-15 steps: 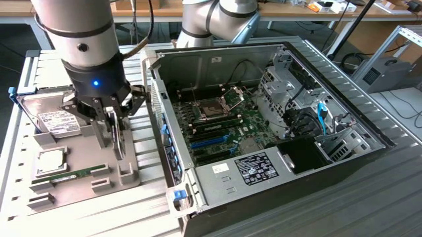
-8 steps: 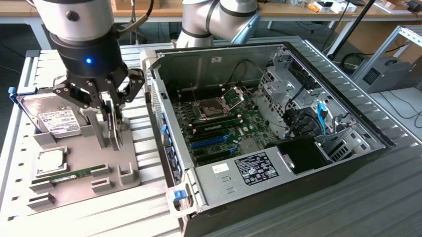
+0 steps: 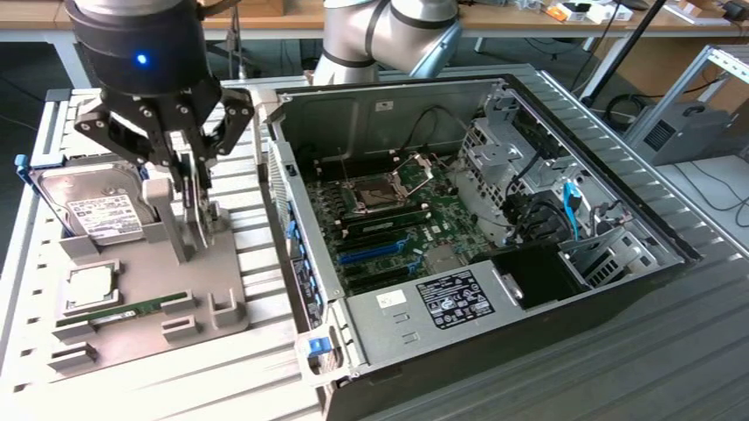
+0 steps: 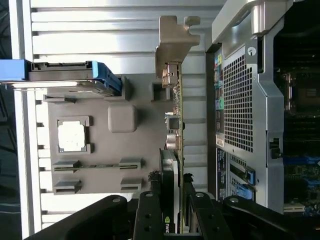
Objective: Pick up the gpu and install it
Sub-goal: 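Pick up the gpu and move the gpu toward the slot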
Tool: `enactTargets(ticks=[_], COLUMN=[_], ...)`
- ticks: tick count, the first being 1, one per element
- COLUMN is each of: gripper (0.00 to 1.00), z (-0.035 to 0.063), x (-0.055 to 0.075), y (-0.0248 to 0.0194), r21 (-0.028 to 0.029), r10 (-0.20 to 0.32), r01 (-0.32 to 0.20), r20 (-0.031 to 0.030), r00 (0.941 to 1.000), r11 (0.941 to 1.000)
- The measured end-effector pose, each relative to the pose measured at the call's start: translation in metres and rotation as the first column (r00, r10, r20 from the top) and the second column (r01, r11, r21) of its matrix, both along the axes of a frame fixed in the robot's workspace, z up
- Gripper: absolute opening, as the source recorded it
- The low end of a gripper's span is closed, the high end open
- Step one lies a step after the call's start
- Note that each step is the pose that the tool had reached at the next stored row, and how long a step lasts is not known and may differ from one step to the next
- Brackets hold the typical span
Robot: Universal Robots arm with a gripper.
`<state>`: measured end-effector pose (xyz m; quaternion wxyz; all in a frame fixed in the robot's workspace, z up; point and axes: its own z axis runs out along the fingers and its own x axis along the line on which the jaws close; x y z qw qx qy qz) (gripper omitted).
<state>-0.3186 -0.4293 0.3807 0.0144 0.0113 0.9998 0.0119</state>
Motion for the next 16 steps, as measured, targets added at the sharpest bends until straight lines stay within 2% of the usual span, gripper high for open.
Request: enactTargets(ticks=[3, 5, 6, 8, 11, 13, 16], gripper=[0.27, 0.27, 0.27, 0.27, 0.27, 0.27, 0.27], z=[0.0143, 0.0299, 0.0337, 0.0375, 0.0409, 0.0454, 0.0463], x=[0.0, 0.0, 0.0, 0.0, 0.0, 0.0, 0.0], y=[0.0003, 0.0006, 0.0007, 0.0009, 0.0009, 0.0009, 0.0009], r21=[-0.0063, -0.0143, -0.0168, -0.0211, -0.0243, -0.025, -0.0255], r10=[0.0, 0.0, 0.0, 0.0, 0.0, 0.0, 0.0], r01=[0.0, 0.0, 0.0, 0.0, 0.0, 0.0, 0.0], r20=[0.0001, 0.0, 0.0001, 0.0001, 0.0001, 0.0001, 0.0001], r00=[1.0, 1.0, 1.0, 1.0, 1.0, 1.0, 1.0], r11=[1.0, 0.9999, 0.9999, 0.9998, 0.9997, 0.9997, 0.9997])
